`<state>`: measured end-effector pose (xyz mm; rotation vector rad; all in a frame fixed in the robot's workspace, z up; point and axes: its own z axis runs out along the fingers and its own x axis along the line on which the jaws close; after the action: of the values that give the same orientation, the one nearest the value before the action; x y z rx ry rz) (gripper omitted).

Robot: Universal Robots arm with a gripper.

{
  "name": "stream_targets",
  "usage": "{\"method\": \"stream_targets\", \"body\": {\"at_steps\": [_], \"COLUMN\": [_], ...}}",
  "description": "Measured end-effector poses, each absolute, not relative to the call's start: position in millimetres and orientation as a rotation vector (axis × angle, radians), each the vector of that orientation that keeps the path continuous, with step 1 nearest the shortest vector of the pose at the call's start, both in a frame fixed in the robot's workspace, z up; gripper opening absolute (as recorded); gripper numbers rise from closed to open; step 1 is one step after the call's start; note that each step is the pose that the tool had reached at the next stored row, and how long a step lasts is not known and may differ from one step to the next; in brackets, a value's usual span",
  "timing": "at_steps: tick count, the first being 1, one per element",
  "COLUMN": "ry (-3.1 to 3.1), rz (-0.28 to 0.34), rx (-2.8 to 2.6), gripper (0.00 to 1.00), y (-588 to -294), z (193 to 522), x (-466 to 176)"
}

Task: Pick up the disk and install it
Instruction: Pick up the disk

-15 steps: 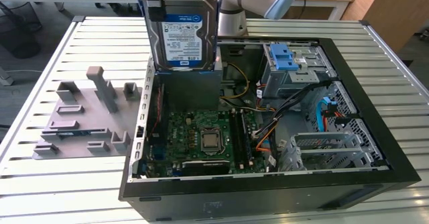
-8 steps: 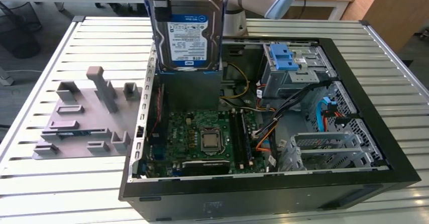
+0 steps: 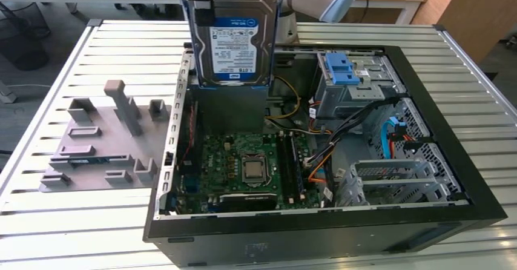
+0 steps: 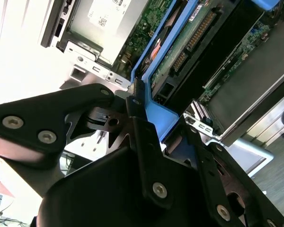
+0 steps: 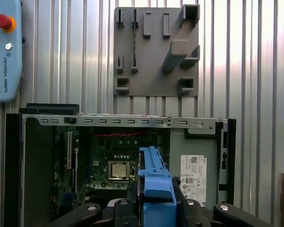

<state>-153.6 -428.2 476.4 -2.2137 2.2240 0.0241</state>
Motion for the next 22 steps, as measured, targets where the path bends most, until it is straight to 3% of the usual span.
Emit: {"method": "stream_targets", "body": {"at_steps": [22], "ry": [2.224], "rz": [0.025], "rx": [-2.214], "gripper": [0.36], "y": [-428.7], "z": [476.4], "x": [-126.5]}}
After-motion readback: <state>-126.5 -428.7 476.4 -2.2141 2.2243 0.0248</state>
